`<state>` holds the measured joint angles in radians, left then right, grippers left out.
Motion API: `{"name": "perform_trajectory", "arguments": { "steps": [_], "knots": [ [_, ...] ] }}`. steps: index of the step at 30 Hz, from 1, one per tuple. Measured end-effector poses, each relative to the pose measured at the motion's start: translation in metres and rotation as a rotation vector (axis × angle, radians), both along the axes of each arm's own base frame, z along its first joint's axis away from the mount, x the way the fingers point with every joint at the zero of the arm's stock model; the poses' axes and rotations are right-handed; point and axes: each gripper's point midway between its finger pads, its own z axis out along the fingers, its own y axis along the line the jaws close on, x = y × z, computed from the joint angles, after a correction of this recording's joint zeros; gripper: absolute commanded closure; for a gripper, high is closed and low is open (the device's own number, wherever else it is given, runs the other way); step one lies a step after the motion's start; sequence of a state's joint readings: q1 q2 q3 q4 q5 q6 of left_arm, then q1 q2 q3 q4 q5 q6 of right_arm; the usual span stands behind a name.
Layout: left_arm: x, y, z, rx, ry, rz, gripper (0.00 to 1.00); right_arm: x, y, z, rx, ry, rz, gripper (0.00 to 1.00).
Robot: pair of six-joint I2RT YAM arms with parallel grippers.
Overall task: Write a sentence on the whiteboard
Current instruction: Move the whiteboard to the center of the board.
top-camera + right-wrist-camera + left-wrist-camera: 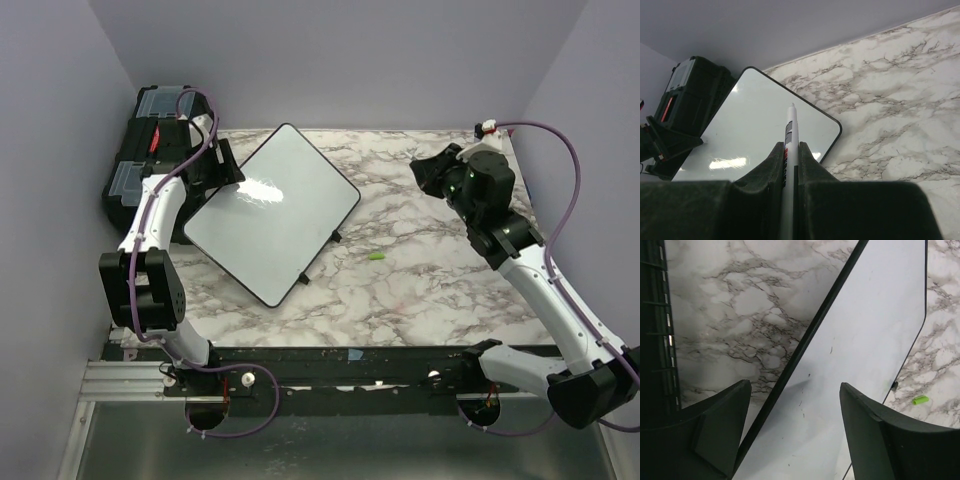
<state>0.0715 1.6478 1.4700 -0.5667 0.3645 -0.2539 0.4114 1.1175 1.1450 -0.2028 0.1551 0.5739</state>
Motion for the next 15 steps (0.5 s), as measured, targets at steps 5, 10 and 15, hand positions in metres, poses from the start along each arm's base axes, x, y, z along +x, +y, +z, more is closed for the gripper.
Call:
{"name": "perform_trajectory", "arguments": {
  "steps": [5, 10, 15],
  "knots": [
    [-0.006, -0.014, -0.010, -0.041, 0.024, -0.031, 0.30, -0.001, -0.001, -0.003, -0.005, 0.003, 0.001, 0.99],
    [-0.005, -0.028, -0.009, -0.051, 0.011, -0.059, 0.32, -0.001, -0.001, -0.005, -0.010, 0.005, 0.002, 0.99],
    [-0.009, -0.053, -0.014, -0.063, 0.012, -0.112, 0.32, -0.001, -0.001, -0.006, -0.014, 0.007, 0.002, 0.99]
  ]
}}
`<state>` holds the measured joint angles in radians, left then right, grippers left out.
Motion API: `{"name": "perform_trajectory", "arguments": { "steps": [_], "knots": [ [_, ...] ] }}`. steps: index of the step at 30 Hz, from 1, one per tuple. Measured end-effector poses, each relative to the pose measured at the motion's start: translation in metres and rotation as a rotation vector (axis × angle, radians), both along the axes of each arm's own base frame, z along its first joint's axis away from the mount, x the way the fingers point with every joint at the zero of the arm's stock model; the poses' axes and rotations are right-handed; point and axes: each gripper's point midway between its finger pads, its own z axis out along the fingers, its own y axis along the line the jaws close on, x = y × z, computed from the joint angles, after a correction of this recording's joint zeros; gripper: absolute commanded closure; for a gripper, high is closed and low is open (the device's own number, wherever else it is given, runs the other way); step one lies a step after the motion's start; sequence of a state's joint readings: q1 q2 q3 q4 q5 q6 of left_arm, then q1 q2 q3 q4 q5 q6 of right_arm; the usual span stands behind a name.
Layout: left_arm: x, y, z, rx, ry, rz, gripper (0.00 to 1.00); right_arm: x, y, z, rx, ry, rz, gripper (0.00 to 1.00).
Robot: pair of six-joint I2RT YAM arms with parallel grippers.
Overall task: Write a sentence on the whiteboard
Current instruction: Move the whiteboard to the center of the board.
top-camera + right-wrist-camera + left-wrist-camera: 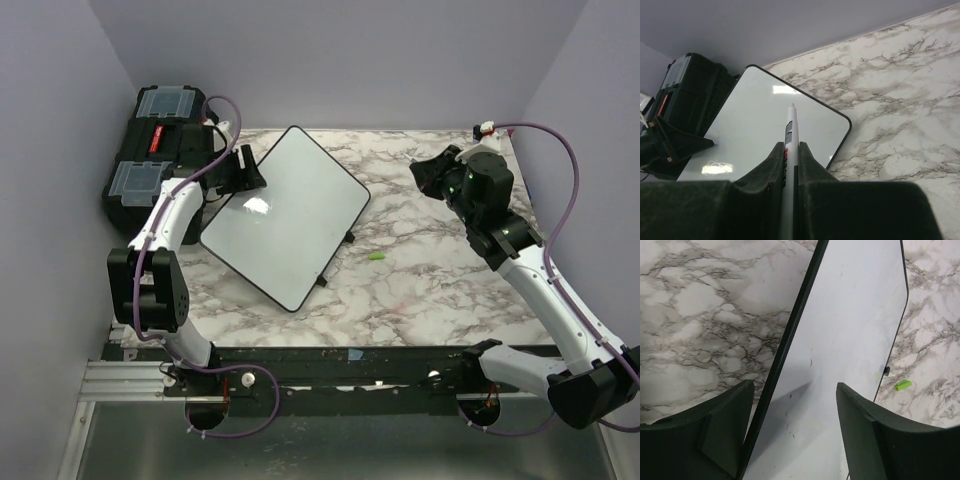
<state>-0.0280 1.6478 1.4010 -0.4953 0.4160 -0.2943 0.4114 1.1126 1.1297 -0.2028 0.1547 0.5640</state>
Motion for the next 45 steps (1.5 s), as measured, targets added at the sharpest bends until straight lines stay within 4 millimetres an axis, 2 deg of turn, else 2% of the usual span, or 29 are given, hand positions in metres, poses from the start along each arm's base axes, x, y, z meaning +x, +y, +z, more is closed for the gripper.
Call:
{"name": "perform_trajectory", "arguments": {
  "steps": [12, 18, 24, 36, 38, 42, 45],
  "knots": [
    [-0.012, -0.067, -0.002, -0.009, -0.018, -0.173, 0.32, 0.000, 0.000, -0.003, -0.010, 0.003, 0.003, 0.99],
    [0.001, -0.096, 0.000, 0.012, -0.044, -0.284, 0.32, -0.002, -0.001, -0.002, -0.017, -0.002, 0.004, 0.99],
    [0.015, -0.124, 0.012, 0.050, -0.099, -0.398, 0.32, -0.004, -0.003, 0.001, -0.022, -0.015, 0.005, 0.99],
    [0.025, -0.177, 0.015, 0.073, -0.148, -0.590, 0.31, -0.008, -0.007, 0.008, -0.045, -0.042, 0.005, 0.99],
    [0.025, -0.185, 0.018, 0.072, -0.160, -0.615, 0.28, -0.008, -0.008, 0.008, -0.049, -0.042, 0.002, 0.99],
    [0.022, -0.202, 0.029, 0.068, -0.192, -0.668, 0.15, -0.009, -0.009, 0.007, -0.057, -0.040, -0.001, 0.99],
    [0.023, -0.208, 0.036, 0.065, -0.218, -0.686, 0.06, -0.011, -0.010, 0.007, -0.058, -0.040, -0.002, 0.99]
  ]
}}
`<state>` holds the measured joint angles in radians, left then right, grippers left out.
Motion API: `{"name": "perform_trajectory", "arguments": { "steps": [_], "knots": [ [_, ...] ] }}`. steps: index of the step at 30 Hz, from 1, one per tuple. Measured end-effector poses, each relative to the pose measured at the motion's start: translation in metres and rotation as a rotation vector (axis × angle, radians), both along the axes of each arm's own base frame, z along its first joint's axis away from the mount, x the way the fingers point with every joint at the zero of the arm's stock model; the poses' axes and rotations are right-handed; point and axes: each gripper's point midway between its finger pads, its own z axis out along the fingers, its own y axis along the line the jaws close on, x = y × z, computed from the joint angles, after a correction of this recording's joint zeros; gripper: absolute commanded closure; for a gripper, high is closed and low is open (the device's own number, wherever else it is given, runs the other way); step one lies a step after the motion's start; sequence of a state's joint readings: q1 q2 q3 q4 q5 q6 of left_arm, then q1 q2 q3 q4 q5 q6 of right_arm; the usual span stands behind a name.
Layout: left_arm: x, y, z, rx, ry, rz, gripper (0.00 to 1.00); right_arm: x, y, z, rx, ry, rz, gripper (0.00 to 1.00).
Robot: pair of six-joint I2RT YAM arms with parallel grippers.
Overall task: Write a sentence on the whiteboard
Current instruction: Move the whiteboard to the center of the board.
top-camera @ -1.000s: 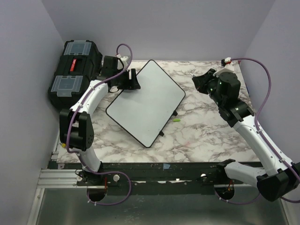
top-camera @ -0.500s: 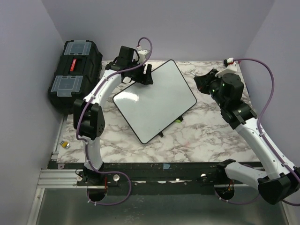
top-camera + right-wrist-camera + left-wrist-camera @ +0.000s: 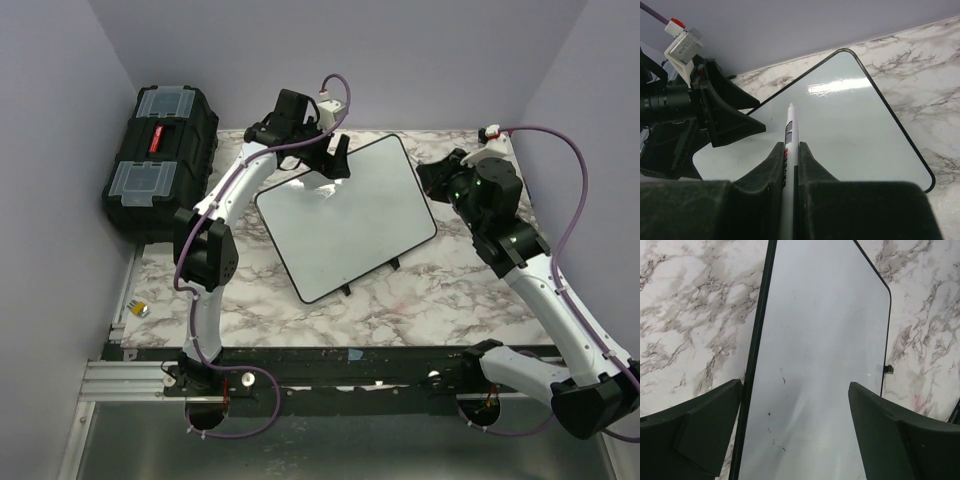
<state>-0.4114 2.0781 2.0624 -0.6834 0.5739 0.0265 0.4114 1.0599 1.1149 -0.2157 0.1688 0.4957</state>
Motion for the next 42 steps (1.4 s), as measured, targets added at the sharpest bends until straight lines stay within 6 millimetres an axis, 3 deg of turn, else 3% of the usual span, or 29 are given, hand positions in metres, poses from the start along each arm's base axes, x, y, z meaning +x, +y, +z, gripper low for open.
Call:
{"name": "perform_trajectory", "arguments": {
  "steps": [2, 12, 20, 24, 29, 33, 37, 40, 42],
  "knots": [
    [0.000, -0.001, 0.002, 0.000, -0.010, -0.006, 0.02, -0.002, -0.001, 0.001, 0.000, 0.000, -0.001, 0.99],
    [0.003, -0.002, 0.012, -0.008, -0.040, -0.011, 0.01, -0.006, -0.004, 0.005, 0.003, -0.010, -0.008, 0.99],
    [0.009, 0.011, 0.021, -0.015, -0.057, 0.015, 0.02, -0.006, -0.004, 0.005, 0.003, -0.009, -0.008, 0.99],
    [0.005, 0.032, 0.049, -0.028, -0.141, 0.080, 0.02, -0.006, -0.004, 0.004, 0.002, -0.007, -0.008, 0.99],
    [-0.011, 0.071, 0.108, -0.121, -0.339, 0.237, 0.02, -0.006, -0.004, 0.001, -0.001, 0.000, -0.008, 0.99],
    [-0.005, 0.100, 0.141, -0.231, -0.393, 0.309, 0.02, -0.006, -0.004, 0.000, -0.001, 0.000, -0.008, 0.99],
    [0.024, 0.134, 0.130, -0.321, -0.268, 0.302, 0.02, -0.006, -0.004, 0.000, -0.002, 0.002, -0.008, 0.99],
    [0.033, 0.154, 0.090, -0.329, -0.111, 0.289, 0.02, -0.006, -0.004, 0.000, -0.002, 0.002, -0.008, 0.99],
    [0.028, 0.154, 0.067, -0.310, -0.015, 0.265, 0.07, -0.006, -0.004, 0.000, -0.002, 0.002, -0.008, 0.99]
  ]
}}
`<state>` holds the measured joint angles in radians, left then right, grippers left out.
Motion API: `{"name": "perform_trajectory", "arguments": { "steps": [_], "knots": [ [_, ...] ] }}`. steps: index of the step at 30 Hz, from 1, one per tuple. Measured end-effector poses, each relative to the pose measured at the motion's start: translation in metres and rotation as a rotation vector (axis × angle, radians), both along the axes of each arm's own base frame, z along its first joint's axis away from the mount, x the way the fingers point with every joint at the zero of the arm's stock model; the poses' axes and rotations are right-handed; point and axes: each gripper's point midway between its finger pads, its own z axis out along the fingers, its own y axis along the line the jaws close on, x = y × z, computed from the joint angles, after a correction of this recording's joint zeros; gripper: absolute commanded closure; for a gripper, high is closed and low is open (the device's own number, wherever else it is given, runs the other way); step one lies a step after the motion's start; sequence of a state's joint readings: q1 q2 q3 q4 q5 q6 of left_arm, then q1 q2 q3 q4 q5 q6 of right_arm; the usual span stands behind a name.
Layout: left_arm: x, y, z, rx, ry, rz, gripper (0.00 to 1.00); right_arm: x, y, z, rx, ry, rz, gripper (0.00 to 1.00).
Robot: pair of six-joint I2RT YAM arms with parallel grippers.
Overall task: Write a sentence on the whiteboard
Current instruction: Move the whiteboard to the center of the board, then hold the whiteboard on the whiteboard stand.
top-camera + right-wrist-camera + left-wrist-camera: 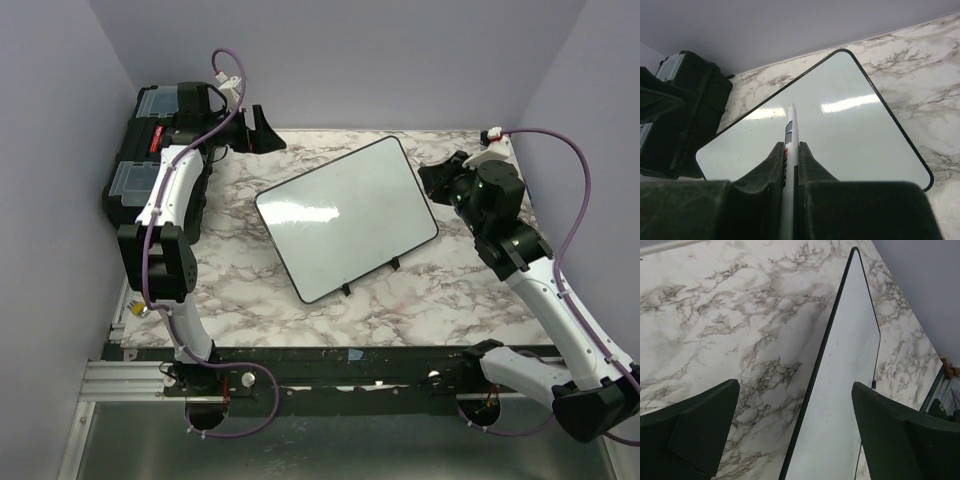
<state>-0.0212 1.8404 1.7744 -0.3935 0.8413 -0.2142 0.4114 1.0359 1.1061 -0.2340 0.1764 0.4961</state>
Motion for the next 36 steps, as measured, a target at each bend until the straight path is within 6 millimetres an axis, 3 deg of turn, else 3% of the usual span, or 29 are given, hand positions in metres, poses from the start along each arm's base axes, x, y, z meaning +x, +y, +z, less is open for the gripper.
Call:
{"name": "perform_trajectory", "arguments": {
  "steps": [4, 11, 22, 30, 36],
  "knots": [
    [-0.005, -0.007, -0.014, 0.034, 0.076, -0.067, 0.19, 0.002, 0.001, -0.003, -0.003, 0.008, 0.001, 0.99],
    [-0.012, -0.016, -0.016, 0.006, 0.116, -0.172, 0.25, 0.006, 0.003, -0.013, -0.014, 0.036, 0.002, 0.99],
    [-0.019, -0.036, -0.084, -0.055, 0.333, -0.277, 0.42, 0.007, 0.010, -0.026, -0.013, 0.080, 0.031, 0.99],
    [-0.032, -0.057, -0.090, -0.053, 0.353, -0.342, 0.54, 0.007, 0.014, -0.027, 0.000, 0.089, 0.043, 0.99],
    [-0.039, -0.069, -0.094, -0.047, 0.364, -0.377, 0.55, 0.006, 0.015, -0.027, 0.002, 0.090, 0.053, 0.99]
  ]
}}
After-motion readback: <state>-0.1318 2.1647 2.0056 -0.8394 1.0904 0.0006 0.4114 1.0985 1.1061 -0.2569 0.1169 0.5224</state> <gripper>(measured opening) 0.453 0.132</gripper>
